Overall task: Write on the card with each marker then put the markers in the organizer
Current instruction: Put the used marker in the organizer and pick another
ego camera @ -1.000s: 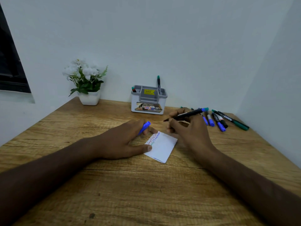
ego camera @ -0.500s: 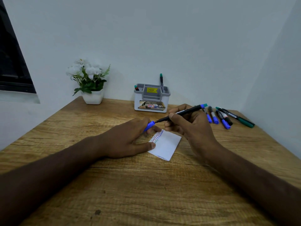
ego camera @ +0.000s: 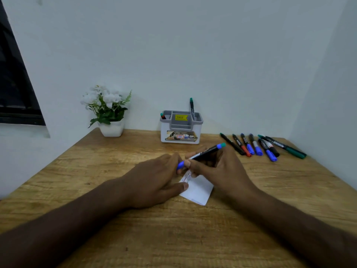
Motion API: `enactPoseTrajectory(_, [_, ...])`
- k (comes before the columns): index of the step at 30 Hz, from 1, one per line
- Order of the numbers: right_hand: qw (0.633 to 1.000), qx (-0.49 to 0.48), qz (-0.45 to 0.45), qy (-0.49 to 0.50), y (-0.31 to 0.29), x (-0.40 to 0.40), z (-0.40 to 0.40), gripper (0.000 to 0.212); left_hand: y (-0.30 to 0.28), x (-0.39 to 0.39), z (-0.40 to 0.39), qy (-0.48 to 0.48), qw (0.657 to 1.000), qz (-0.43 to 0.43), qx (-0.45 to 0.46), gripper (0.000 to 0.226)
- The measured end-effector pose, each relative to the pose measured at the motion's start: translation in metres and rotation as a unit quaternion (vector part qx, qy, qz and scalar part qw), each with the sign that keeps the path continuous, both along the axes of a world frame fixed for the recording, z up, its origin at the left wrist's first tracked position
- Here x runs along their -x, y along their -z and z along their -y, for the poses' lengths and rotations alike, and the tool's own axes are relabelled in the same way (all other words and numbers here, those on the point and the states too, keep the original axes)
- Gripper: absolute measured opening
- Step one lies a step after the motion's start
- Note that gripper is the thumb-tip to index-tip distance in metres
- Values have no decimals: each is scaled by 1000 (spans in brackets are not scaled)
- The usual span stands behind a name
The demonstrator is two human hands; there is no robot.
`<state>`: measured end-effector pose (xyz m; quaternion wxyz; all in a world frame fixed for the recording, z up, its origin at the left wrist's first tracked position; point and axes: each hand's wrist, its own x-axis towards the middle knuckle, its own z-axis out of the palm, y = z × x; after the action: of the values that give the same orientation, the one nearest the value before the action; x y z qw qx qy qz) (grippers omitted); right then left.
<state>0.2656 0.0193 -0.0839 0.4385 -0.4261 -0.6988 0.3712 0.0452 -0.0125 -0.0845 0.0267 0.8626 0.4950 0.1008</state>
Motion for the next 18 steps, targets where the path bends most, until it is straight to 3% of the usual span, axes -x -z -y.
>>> enactPoseTrajectory(3, [1000, 8, 4, 5, 4, 2, 0, 28, 4, 2, 0, -1, 1000, -6, -7, 30])
enactPoseTrajectory(9, [999, -6, -2, -51, 5, 7, -1, 16, 7, 1, -1, -4, 999, -35, 4, 42])
enactPoseTrajectory(16, [998, 4, -6, -58, 5, 8, -1, 21, 7, 2, -2, 2, 1000, 16, -5, 32])
enactPoseTrajectory(18, [999, -4, 2, -42, 4, 7, 0, 21, 7, 2, -2, -6, 999, 46, -3, 41])
